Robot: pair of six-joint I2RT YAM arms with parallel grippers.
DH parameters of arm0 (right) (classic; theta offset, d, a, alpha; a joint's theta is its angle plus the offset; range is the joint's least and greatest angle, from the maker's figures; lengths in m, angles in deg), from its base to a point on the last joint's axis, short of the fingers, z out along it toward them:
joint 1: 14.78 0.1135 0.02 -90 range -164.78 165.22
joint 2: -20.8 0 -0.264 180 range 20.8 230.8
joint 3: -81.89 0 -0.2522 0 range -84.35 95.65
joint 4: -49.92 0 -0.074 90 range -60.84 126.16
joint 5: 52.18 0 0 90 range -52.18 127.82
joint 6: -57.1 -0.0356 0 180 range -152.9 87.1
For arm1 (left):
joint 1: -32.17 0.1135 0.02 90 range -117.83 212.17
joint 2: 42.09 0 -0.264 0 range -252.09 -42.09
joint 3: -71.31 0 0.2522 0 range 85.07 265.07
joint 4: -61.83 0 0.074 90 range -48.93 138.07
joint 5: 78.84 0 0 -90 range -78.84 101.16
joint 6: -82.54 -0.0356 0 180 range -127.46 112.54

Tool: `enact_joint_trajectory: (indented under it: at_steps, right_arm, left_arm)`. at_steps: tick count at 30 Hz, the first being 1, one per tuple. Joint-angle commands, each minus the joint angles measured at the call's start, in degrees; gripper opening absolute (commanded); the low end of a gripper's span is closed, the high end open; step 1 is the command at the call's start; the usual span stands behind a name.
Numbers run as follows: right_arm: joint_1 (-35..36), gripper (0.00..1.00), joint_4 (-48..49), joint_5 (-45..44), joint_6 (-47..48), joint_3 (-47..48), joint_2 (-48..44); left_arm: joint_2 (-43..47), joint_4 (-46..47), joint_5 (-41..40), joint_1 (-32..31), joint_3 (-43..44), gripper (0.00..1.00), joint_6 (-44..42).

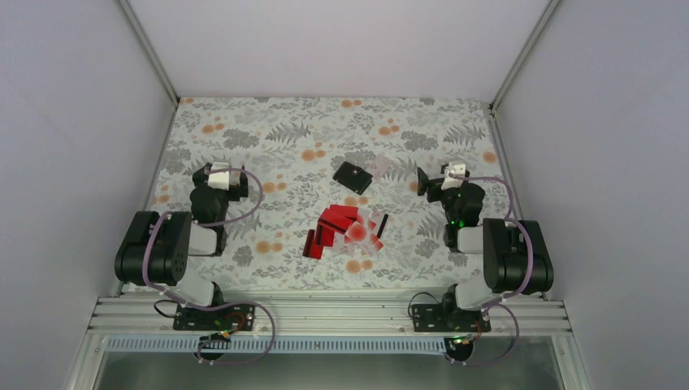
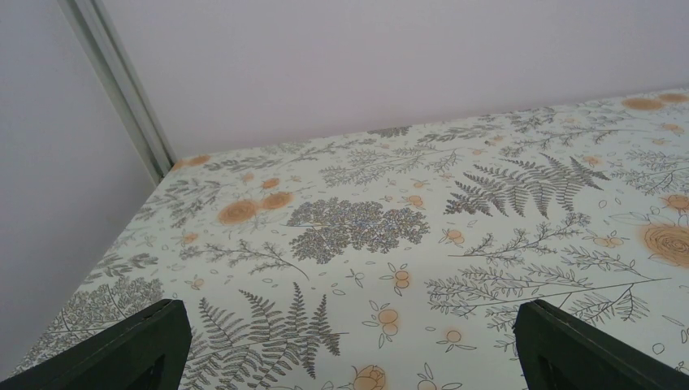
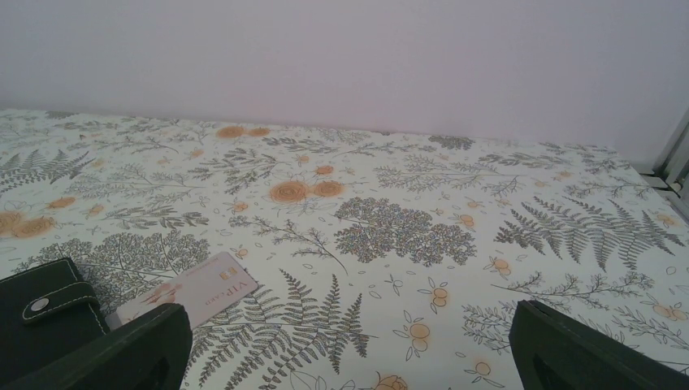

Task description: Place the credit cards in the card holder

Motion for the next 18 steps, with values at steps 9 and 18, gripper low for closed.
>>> enact_joint_trajectory:
  at_steps: [9, 18]
  right_arm:
    - [-0.32, 0.99, 2.40, -1.76, -0.40, 0.55, 0.15]
    - [-0.17, 0.99, -32.48, 3.12, 1.04, 19.60, -1.72]
  left_arm:
    - [0.20, 2.95, 1.13, 0.28, -0.05, 1.00, -0.06]
    - [5.54, -19.79, -6.52, 0.32, 9.28, 1.00, 5.09]
